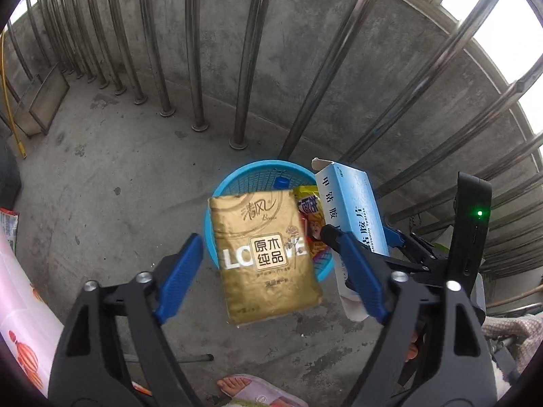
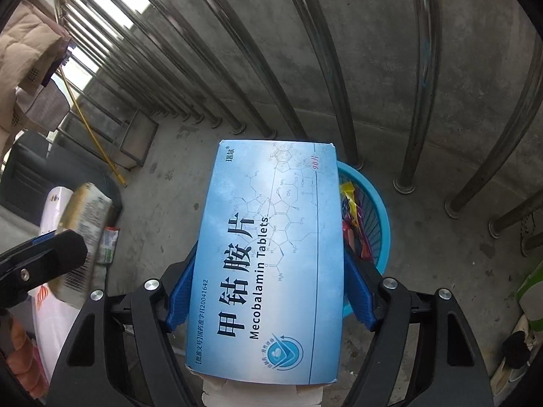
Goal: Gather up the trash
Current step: 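Open both tools above the basket to drop the gold pack and blue box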
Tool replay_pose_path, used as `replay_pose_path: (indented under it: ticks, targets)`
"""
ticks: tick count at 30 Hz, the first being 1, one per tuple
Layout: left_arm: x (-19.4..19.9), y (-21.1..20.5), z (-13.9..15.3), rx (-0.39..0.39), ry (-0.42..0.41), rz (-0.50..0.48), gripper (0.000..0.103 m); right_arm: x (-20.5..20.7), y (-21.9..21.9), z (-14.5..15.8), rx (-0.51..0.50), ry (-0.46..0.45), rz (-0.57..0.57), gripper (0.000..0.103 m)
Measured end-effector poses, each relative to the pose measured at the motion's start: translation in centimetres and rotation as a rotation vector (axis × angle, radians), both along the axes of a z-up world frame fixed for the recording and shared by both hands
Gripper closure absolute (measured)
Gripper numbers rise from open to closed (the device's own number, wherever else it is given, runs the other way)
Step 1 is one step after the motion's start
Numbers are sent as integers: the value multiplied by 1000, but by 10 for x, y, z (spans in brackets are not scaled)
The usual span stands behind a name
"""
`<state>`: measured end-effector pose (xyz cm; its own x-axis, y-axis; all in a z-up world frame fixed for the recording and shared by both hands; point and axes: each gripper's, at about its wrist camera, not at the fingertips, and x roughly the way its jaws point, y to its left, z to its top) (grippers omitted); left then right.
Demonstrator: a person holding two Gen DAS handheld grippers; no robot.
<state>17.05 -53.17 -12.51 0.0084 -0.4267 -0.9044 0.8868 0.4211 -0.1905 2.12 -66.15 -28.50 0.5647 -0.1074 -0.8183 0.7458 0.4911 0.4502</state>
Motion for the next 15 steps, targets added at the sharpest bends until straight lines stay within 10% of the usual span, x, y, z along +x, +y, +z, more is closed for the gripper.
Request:
replay_pose_path:
  ticks: [6, 15]
  targets:
    - [17, -2, -14, -15, 49, 64, 20, -9, -22, -67, 172, 22, -91, 21]
    - [25, 79, 77, -240, -60, 123, 20, -37, -9, -13, 20, -25, -115, 21]
